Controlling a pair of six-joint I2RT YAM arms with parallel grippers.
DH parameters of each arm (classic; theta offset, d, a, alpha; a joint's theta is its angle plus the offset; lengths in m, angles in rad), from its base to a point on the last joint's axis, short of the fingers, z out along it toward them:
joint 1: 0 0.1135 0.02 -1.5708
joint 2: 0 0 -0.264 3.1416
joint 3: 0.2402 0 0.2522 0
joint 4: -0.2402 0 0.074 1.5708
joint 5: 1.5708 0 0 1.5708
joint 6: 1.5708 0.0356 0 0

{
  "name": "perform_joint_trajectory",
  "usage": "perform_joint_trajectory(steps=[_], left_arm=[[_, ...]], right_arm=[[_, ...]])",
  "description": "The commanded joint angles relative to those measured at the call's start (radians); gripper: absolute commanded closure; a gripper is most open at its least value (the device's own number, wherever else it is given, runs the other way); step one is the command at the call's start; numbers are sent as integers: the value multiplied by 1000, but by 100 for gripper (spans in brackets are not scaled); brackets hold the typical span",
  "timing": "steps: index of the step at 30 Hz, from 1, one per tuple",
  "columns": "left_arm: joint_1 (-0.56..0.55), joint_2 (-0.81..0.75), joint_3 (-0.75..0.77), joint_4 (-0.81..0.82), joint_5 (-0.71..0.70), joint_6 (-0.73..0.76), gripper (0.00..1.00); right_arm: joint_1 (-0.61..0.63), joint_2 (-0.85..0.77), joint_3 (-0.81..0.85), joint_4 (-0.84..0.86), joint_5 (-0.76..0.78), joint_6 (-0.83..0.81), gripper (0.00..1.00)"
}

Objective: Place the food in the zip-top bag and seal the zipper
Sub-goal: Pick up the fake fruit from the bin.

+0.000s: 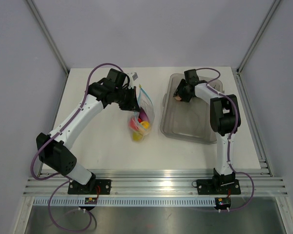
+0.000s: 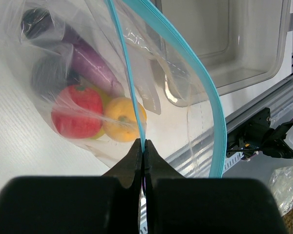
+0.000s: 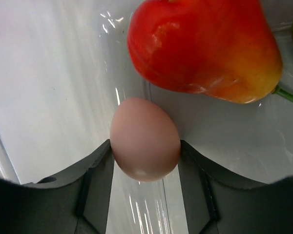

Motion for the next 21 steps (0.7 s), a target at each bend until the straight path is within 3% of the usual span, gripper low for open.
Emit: perform_joint_trajectory(steps=[1,10,17,21], left_arm=[[2,7,36,23,0,11,100],[2,7,33,25,6,14,100],[2,21,41,42,31,2,100],[2,25,49,42,35,0,100]], right_arm=[[-6,0,7,6,-8,-5,45],[-6,-155,-105,-7,-3,-46,63],[1,-503,-329,3,-69,-67,64],[75,-677,-380,-66,-33,-100,64]])
